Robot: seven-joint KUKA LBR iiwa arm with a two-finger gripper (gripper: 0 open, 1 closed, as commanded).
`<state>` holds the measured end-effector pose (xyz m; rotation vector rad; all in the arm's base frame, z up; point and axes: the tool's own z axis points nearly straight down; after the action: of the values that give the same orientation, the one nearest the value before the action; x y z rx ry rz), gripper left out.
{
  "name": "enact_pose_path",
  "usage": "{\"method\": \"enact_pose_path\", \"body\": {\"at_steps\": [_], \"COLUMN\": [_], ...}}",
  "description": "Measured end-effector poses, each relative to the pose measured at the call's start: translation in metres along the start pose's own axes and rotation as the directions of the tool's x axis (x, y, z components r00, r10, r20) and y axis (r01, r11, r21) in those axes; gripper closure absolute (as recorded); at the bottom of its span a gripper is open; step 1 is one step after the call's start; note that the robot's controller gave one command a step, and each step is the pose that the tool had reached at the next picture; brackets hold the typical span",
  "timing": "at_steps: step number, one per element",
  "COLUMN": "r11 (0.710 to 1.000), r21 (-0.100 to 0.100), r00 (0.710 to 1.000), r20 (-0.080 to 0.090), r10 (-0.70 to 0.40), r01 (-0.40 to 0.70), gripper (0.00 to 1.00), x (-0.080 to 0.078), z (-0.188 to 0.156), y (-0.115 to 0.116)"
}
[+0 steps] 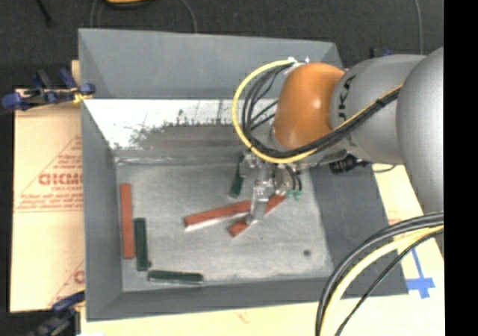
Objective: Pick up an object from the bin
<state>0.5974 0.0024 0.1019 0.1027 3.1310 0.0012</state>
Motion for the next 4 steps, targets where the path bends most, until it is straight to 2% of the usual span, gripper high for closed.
{"method": "enact_pose_path", "body": {"at_steps": [1,2,3,4], "r11": [0.994,0.993,0.993,0.988], "r21": [0.000,0.000,0.000,0.002], "r00": [0.994,0.993,0.993,0.988], "r20": [-0.001,-0.006,-0.007,-0.010], "r10": [-0.113,-0.114,-0.114,-0.153], "r01": [0.113,0.114,0.114,0.153], "gripper": [1.00,0.00,0.00,0.00], "x": [0.044,0.046,0.046,0.002], "z": [0.018,0.022,0.022,0.009], "y": [0.001,0.001,0.001,0.026]}}
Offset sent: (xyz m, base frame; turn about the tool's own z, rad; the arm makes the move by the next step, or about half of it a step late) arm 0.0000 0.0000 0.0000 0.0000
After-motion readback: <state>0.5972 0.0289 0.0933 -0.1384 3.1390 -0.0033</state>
